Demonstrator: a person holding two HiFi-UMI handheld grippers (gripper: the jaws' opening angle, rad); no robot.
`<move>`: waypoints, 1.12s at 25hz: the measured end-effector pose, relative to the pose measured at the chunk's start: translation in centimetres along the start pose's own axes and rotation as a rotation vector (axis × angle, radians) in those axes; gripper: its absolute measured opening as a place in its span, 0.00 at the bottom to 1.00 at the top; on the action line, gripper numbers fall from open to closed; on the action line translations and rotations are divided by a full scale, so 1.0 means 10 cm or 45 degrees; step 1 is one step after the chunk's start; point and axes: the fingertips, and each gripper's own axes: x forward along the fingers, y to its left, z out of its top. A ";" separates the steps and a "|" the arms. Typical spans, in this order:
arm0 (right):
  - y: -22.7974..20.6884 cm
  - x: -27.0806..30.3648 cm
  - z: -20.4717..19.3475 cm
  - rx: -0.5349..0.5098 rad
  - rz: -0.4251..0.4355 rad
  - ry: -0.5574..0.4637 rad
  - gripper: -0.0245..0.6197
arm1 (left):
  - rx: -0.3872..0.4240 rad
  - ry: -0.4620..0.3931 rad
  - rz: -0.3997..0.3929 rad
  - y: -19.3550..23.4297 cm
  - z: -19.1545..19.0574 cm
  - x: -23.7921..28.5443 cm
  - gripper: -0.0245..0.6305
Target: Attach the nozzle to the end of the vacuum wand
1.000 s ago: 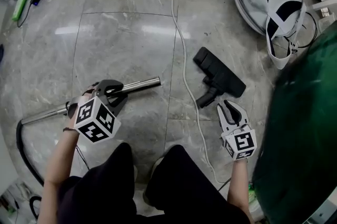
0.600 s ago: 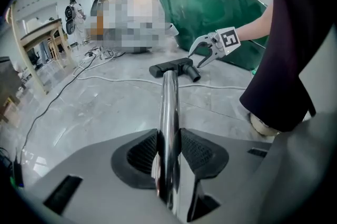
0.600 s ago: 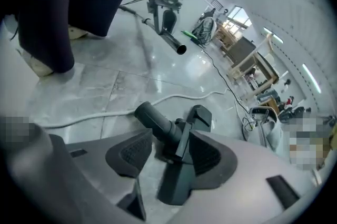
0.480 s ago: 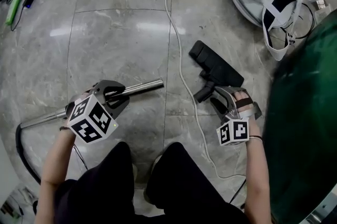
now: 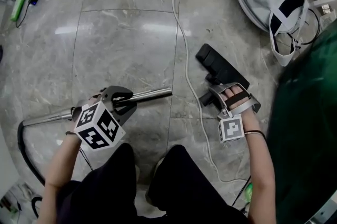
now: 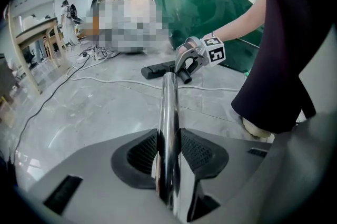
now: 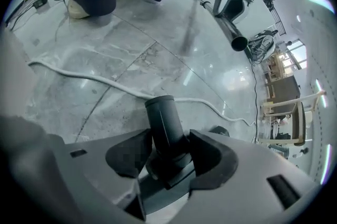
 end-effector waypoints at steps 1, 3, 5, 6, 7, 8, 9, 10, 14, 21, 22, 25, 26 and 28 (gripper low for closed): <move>-0.01 0.03 0.00 -0.011 0.000 0.010 0.38 | 0.003 -0.004 -0.002 -0.01 0.00 -0.01 0.26; -0.02 0.07 0.00 -0.005 -0.002 0.015 0.38 | 0.009 -0.004 -0.002 -0.03 0.00 -0.02 0.26; 0.00 0.10 0.02 0.027 -0.001 0.006 0.38 | 0.010 -0.008 -0.004 -0.05 0.00 -0.02 0.26; -0.02 0.10 0.02 0.040 -0.015 0.003 0.38 | 0.009 -0.012 -0.005 -0.07 0.00 -0.02 0.26; -0.07 0.10 0.01 0.055 -0.031 0.000 0.38 | 0.009 -0.017 -0.004 -0.07 0.00 -0.03 0.26; -0.11 0.10 0.01 0.080 -0.041 -0.008 0.38 | 0.010 -0.019 -0.001 -0.07 0.00 -0.03 0.26; -0.15 0.10 0.02 0.121 -0.045 -0.021 0.38 | 0.012 -0.018 0.004 -0.07 0.00 -0.02 0.26; -0.20 0.08 0.03 0.179 -0.045 -0.041 0.38 | 0.013 -0.015 0.009 -0.06 0.00 -0.02 0.26; -0.39 -0.03 0.06 0.489 -0.034 -0.131 0.37 | 0.018 -0.014 0.007 -0.09 0.01 -0.02 0.26; -0.54 -0.31 0.22 0.799 -0.041 -0.253 0.36 | 0.026 -0.018 0.007 -0.10 0.03 -0.06 0.26; -0.54 -0.34 0.25 0.823 -0.039 -0.264 0.36 | 0.028 -0.019 0.002 -0.12 0.03 -0.06 0.26; -0.59 -0.47 0.34 0.928 -0.045 -0.317 0.36 | 0.033 -0.048 -0.033 -0.19 0.08 -0.10 0.26; -0.63 -0.51 0.37 0.956 -0.052 -0.333 0.35 | 0.034 -0.063 -0.046 -0.21 0.10 -0.11 0.26; -0.69 -0.55 0.44 0.980 -0.060 -0.354 0.35 | 0.042 -0.084 -0.059 -0.21 0.15 -0.12 0.26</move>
